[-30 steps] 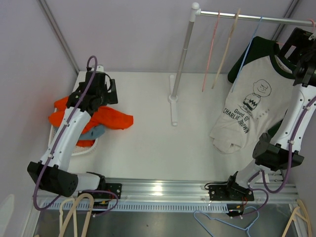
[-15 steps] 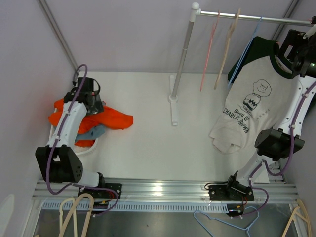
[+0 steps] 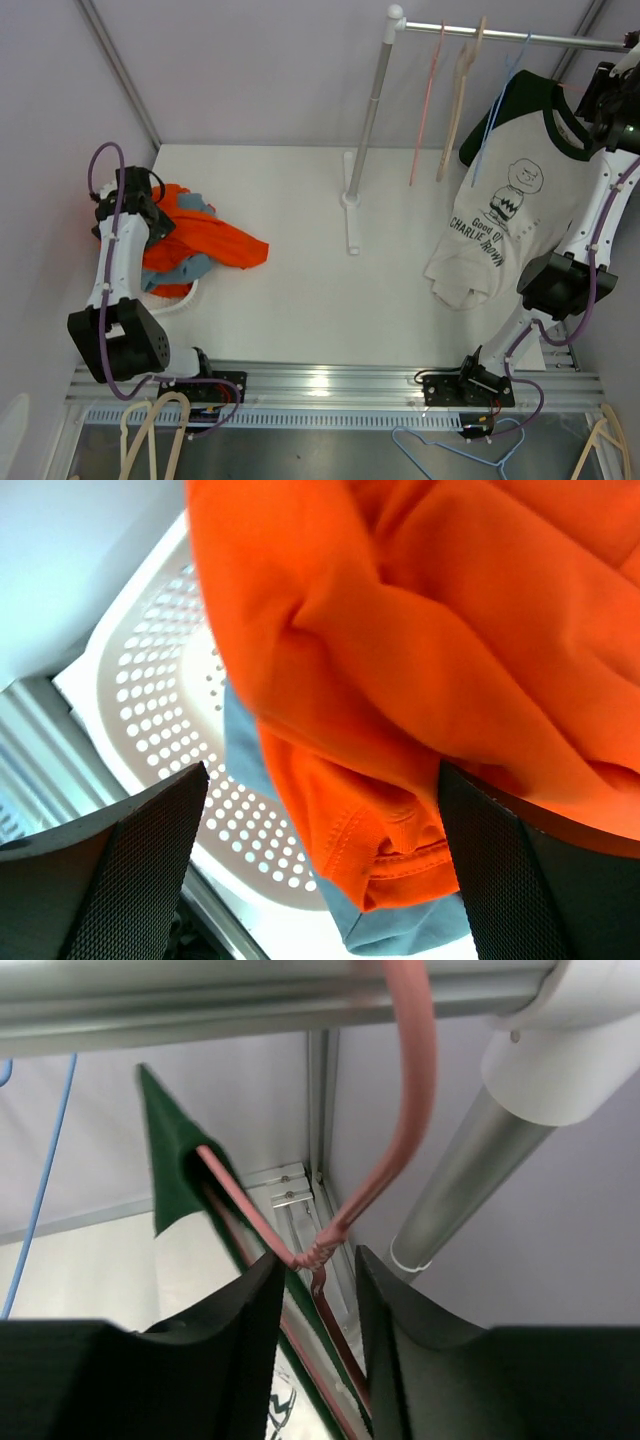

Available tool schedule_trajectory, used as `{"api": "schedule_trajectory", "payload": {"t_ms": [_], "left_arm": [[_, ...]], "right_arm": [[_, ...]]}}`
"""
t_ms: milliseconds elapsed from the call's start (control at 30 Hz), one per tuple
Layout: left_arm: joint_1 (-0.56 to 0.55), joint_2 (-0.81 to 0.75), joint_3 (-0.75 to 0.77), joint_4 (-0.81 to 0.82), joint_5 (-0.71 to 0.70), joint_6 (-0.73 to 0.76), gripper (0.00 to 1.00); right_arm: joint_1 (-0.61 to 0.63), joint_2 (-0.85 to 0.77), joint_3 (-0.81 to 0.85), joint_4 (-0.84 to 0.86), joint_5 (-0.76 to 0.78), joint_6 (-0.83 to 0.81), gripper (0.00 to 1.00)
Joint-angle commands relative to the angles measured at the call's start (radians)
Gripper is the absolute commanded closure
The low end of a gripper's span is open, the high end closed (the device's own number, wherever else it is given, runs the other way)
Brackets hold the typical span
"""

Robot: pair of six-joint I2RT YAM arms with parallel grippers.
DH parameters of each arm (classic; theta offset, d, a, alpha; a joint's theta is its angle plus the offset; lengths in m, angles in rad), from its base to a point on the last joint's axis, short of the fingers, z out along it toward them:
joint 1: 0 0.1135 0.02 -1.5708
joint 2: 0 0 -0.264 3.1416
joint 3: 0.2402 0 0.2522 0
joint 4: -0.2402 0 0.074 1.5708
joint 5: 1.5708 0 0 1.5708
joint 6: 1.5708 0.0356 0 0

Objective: Remove the t-shirt from the hanger

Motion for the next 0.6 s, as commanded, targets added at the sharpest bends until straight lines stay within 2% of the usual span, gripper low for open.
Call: {"api": "schedule_trajectory", "payload": {"t_ms": [0, 100, 133, 200, 267, 333, 467, 567], "left_arm": [[0.011, -0.006, 0.043, -0.063, -0.077, -0.103, 0.01], [-0.047, -0.034, 0.083, -0.069, -0.125, -0.088, 0.0], [-0.108, -0.05, 0.089, -0.042, -0.143, -0.053, 0.0], [-0.179, -0.081, 0.117, -0.022, -0.246, -0.026, 0.01], [-0.269, -0.123, 0.167, 0.016, -0.339, -0.008, 0.0], [-0.312, -0.162, 0.198, 0.081, -0.41, 0.059, 0.0], [-0.319, -0.173, 0.331, 0.135, -0.366, 0.113, 0.0], [-0.371, -0.193, 0.361, 0.207, -0.341, 0.199, 0.01]], "right_arm": [[-0.005, -0.024, 0.042, 0.049, -0.033, 0.013, 0.63], [-0.004, -0.037, 0.039, 0.059, -0.041, 0.027, 0.66], [-0.005, -0.041, 0.039, 0.066, -0.042, 0.033, 0.69], [-0.004, -0.047, 0.041, 0.074, -0.039, 0.054, 0.94], [-0.004, -0.05, 0.042, 0.086, -0.035, 0.07, 1.0], [-0.004, -0.05, 0.047, 0.095, -0.039, 0.085, 1.0], [-0.005, -0.047, 0.065, 0.1, -0.044, 0.1, 1.0], [-0.004, -0.047, 0.076, 0.109, -0.053, 0.108, 1.0]]}}
